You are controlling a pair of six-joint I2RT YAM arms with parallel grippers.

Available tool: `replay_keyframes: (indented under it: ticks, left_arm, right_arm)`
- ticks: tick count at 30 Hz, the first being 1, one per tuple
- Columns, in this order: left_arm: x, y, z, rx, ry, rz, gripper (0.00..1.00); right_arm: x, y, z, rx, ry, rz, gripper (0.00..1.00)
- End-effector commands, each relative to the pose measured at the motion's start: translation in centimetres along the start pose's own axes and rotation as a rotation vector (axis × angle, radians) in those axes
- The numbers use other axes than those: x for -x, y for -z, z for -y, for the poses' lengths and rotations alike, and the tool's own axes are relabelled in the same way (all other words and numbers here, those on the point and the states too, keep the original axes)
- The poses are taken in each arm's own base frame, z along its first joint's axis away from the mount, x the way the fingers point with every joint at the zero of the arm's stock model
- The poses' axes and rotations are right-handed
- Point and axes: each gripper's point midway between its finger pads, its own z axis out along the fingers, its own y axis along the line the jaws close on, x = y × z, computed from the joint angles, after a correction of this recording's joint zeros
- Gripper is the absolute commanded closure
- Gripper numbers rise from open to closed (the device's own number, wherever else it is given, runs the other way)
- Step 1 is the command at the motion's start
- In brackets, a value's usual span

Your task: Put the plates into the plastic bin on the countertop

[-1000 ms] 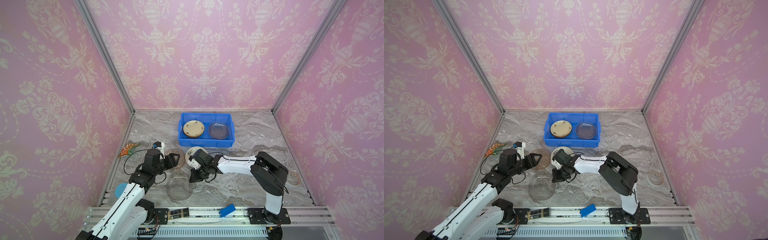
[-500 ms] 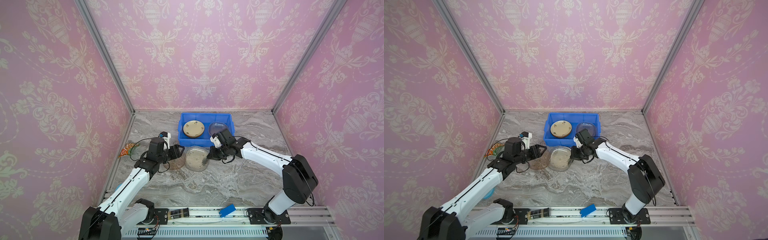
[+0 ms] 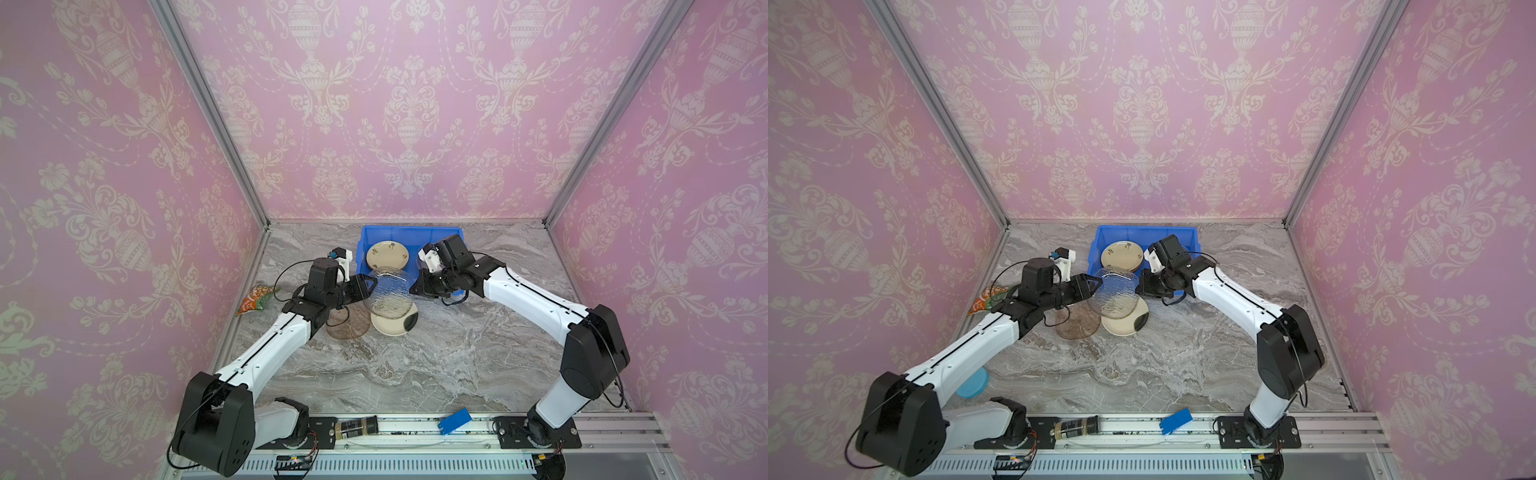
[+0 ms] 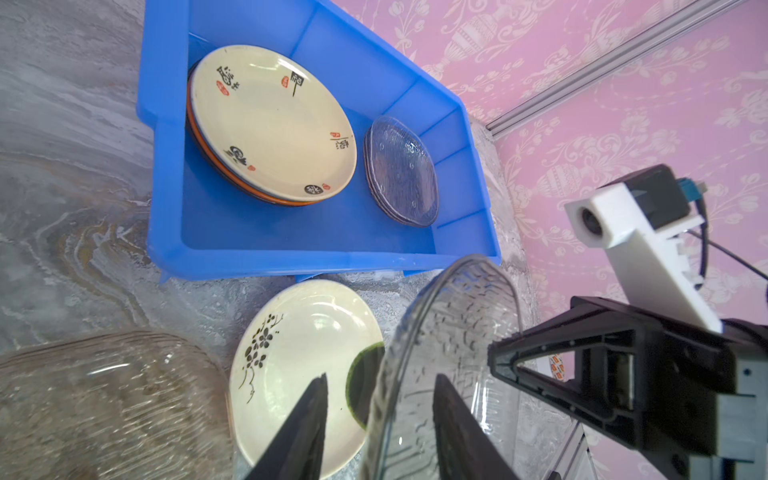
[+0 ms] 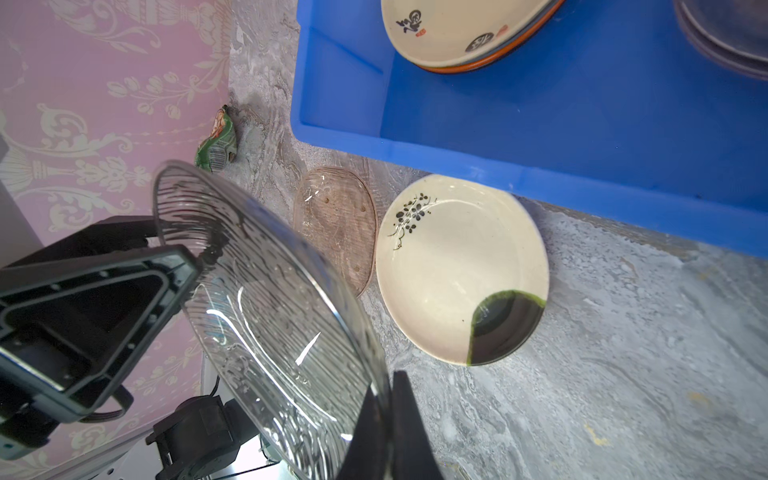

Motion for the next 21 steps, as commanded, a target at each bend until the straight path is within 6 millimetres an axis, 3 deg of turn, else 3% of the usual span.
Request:
replay_keyframes:
  ticks: [1, 3, 12, 17, 21]
  left_arm:
    - [0.7, -0.3, 0.4, 0.003, -0.027, 0.008, 0.62]
    - [0.7, -0.5, 0.2, 0.011, -0.033, 0.006, 0.72]
    - [1.5, -1.8, 0.2, 0.022, -0.044, -0.013, 1.0]
    - [2.9, -3.4, 0.6, 0.013, -0.027, -0.014, 1.0]
    - [5.3, -5.4, 1.5, 0.001, -0.018, 0.02, 1.0]
  right_arm:
    - [0.4, 0.6, -0.6, 0.004, 0.016, -0.01, 1.0]
    - [0.6, 0.7, -0.5, 0.005, 0.013, -0.006, 1.0]
    - [1.8, 1.0, 0.3, 0.008, -0.008, 0.015, 1.0]
    - [3.3, 1.7, 2.0, -0.028, -0.041, 0.052, 0.7]
    - [5.7, 5.3, 4.9, -0.142, -0.054, 0.171, 0.55]
